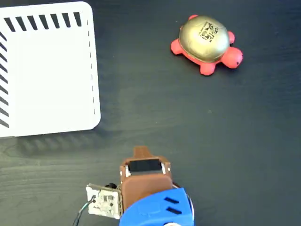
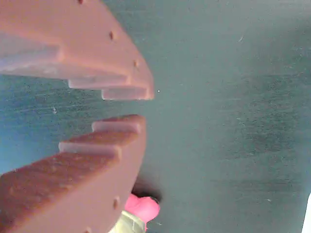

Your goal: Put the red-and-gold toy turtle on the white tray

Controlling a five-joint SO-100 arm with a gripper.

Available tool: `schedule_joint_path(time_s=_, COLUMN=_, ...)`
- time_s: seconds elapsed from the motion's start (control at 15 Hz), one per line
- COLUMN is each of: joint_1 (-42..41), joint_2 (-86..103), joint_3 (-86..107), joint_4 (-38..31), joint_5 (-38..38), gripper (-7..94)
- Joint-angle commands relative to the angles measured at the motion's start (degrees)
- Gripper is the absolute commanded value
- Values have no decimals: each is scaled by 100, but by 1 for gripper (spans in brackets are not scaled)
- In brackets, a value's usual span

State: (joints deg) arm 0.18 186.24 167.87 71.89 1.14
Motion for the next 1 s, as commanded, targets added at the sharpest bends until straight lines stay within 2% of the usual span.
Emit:
schedule_joint_path(time_s=0.0, joint_1=-62, joint_2=0, joint_3=-44, joint_4=26, joint_5=9, gripper=0)
schedule_joint_path(time_s=0.27, joint_1=-79, joint_2=-53, joint_3=-53, joint_4=0, joint_5=-26, gripper=1)
schedule_joint_path(time_s=0.4, joint_1=-44, joint_2=-571, joint_3=-158, joint_4=-211, joint_5=536, gripper=0)
schedule_joint_path(time_s=0.6, joint_1=211, joint_2=-2355, joint_3=-1055, joint_4=-1195, joint_5=800, gripper=0)
schedule_joint_path(time_s=0.8, joint_1=475, joint_2=-4641, joint_3=-2522, joint_4=-1854, joint_5=1099, gripper=0)
schedule_joint_path(time_s=0.87, joint_1=580, joint_2=-5379, joint_3=-3120, joint_4=-1916, joint_5=1134, gripper=0)
schedule_joint_path(time_s=0.93, joint_1=642, joint_2=-6126, joint_3=-3858, joint_4=-1670, joint_5=1151, gripper=0)
